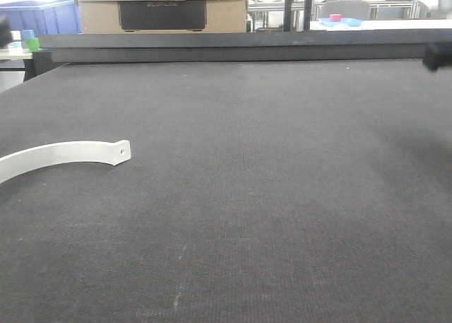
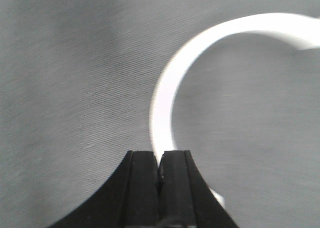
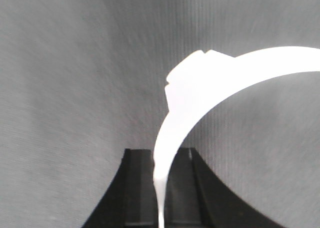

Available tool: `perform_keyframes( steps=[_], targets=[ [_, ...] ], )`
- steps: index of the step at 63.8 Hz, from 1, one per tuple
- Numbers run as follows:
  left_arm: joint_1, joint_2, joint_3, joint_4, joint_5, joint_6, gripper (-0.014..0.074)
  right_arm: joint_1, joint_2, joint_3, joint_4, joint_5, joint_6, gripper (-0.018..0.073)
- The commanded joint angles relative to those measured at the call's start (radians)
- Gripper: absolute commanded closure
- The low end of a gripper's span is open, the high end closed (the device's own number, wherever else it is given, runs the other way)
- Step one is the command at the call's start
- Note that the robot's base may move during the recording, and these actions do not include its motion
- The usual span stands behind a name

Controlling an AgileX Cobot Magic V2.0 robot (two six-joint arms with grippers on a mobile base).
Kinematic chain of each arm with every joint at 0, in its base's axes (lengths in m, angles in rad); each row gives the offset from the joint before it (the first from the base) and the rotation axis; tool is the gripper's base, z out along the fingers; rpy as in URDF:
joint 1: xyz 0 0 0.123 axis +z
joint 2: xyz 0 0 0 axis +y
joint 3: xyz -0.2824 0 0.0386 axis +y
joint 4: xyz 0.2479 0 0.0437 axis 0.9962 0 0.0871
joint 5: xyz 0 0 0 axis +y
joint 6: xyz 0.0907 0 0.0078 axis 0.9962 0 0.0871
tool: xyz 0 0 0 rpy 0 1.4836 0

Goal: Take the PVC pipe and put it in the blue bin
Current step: 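Close both grippers on the white curved pipe, one near each end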

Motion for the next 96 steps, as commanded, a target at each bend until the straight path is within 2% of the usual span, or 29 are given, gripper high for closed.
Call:
perform_keyframes(
  steps=[1,13,19,24,30,35,62,69,82,89,96],
  targets=[
    [0.009,0.026,-0.007,0.001,0.004,-0.024,0.0707,-0.002,-0.022,0.002,-0.015,-0.035,-0.010,0.0727],
    [0.009,0.069,-0.007,-0.001,-0.031,-0.024,0.0692,-0.002,-0.015,0.002,-0.010,-0.032,-0.010,0.0727],
    [0.009,0.084,-0.007,-0.012,-0.029,-0.024,0.0581,-0.002,-0.012,0.002,-0.010,-0.030,-0.010,0.0727],
    [0.009,0.100,-0.007,-0.024,-0.034,-0.020,0.0410,-0.002,-0.012,0.002,-0.010,-0.038,-0.010,0.0727],
    [0.009,0.117,-0.004,-0.024,-0.054,-0.020,0.0268,-0.002,-0.012,0.002,-0.010,-0.040,-0.010,0.0727],
    [0.009,0.136,-0.004,-0.022,-0.079,-0.020,0.0237,-0.002,-0.012,0.002,-0.010,-0.040,-0.010,0.0727],
    [0.009,0.223,-0.006,-0.030,-0.081,-0.020,0.0325,-0.002,-0.012,0.002,-0.006,-0.040,-0.010,0.0727],
    [0.009,0.223,-0.002,-0.032,-0.092,-0.020,0.0435,-0.002,-0.012,0.002,-0.006,-0.040,-0.010,0.0727],
    [0.009,0.223,0.004,-0.036,-0.083,-0.012,0.0706,-0.002,-0.012,0.002,-0.006,-0.034,-0.011,0.0727],
    [0.009,0.221,0.004,-0.052,-0.068,0.026,0.0689,-0.002,-0.012,-0.003,-0.004,-0.004,-0.037,0.0727],
    [0.009,0.203,0.002,-0.060,-0.049,0.029,0.0689,-0.002,-0.019,-0.032,-0.004,0.048,-0.065,0.0727]
  ],
)
